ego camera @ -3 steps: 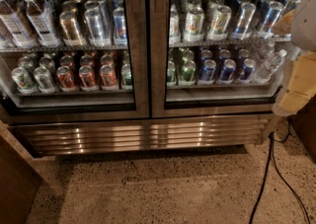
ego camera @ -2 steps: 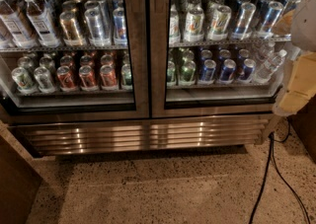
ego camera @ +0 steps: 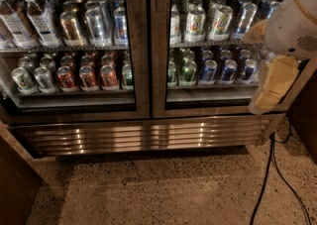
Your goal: Open right fridge door
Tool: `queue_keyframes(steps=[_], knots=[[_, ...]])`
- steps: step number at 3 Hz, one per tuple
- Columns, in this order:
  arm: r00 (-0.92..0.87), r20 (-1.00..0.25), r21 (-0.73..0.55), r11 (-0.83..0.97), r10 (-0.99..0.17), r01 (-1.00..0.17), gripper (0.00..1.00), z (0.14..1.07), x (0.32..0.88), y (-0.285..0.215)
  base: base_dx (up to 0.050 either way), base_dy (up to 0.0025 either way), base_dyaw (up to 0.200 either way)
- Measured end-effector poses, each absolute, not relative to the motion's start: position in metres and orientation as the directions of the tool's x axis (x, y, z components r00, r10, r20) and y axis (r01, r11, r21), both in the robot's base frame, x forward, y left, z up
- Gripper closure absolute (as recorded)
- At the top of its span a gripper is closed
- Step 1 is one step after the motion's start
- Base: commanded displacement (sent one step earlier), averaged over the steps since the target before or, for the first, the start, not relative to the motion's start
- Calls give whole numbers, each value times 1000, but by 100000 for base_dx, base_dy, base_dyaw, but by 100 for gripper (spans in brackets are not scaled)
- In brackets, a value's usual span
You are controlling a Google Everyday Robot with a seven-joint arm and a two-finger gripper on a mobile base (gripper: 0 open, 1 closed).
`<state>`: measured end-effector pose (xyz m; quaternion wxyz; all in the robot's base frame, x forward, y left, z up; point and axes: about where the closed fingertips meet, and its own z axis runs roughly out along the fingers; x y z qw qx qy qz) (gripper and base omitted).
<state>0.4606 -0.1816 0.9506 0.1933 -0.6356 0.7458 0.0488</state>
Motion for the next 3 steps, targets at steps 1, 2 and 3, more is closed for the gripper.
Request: queue_keyframes(steps=[1, 2, 3], knots=[[12, -498, -147, 71, -867, -987, 0, 942, 476, -122, 0, 0, 0], [95, -605, -194, 31, -791, -980, 0, 953, 486, -65, 0, 0, 0], [113, -688, -225, 63, -717, -972, 0, 974, 504, -21, 0, 0, 0]])
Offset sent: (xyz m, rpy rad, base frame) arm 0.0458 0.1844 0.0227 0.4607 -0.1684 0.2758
